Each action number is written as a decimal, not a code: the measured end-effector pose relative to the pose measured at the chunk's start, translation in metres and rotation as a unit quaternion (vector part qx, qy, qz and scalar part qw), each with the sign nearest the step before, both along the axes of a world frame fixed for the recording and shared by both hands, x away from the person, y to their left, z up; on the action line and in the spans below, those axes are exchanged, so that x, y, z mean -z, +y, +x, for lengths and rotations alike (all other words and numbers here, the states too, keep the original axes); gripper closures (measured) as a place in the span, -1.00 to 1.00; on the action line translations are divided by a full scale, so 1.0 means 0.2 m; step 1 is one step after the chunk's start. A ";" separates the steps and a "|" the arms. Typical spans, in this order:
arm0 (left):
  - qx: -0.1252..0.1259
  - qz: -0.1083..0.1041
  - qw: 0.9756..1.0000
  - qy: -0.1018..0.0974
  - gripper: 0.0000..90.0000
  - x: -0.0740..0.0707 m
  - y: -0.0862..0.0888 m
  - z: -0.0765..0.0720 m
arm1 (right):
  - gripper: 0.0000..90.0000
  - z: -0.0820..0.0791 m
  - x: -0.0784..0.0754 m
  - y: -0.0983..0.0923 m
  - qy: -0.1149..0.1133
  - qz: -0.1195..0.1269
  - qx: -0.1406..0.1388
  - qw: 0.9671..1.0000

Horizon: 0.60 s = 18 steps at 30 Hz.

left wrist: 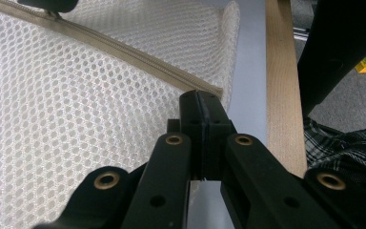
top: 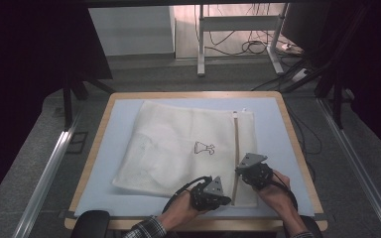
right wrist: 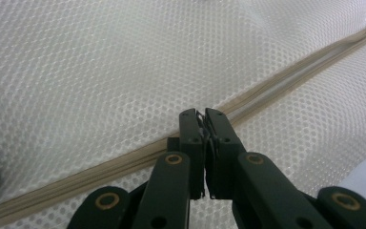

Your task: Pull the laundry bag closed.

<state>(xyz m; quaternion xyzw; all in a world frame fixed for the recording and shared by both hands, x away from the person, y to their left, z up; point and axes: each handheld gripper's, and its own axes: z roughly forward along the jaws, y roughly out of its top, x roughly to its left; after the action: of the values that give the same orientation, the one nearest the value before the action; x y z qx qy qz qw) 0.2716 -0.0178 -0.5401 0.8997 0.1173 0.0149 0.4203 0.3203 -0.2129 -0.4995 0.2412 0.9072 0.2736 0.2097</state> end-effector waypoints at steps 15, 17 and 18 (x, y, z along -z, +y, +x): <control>0.000 0.004 1.000 -0.005 1.00 0.00 0.00 0.00 | 0.91 0.06 0.00 0.01 -0.009 -0.009 0.004 1.000; 0.000 0.005 1.000 -0.006 1.00 0.00 0.00 0.00 | 0.91 0.07 0.00 0.01 -0.009 -0.010 0.005 1.000; 0.000 0.005 1.000 -0.007 1.00 0.00 0.00 -0.01 | 0.91 0.08 0.00 0.01 -0.013 -0.013 0.006 1.000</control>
<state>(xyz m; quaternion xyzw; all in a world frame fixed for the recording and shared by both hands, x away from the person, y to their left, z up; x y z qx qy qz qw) 0.2704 -0.0176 -0.5397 0.9014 0.1145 0.0218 0.4169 0.3358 -0.2100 -0.4985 0.2403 0.9063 0.2633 0.2269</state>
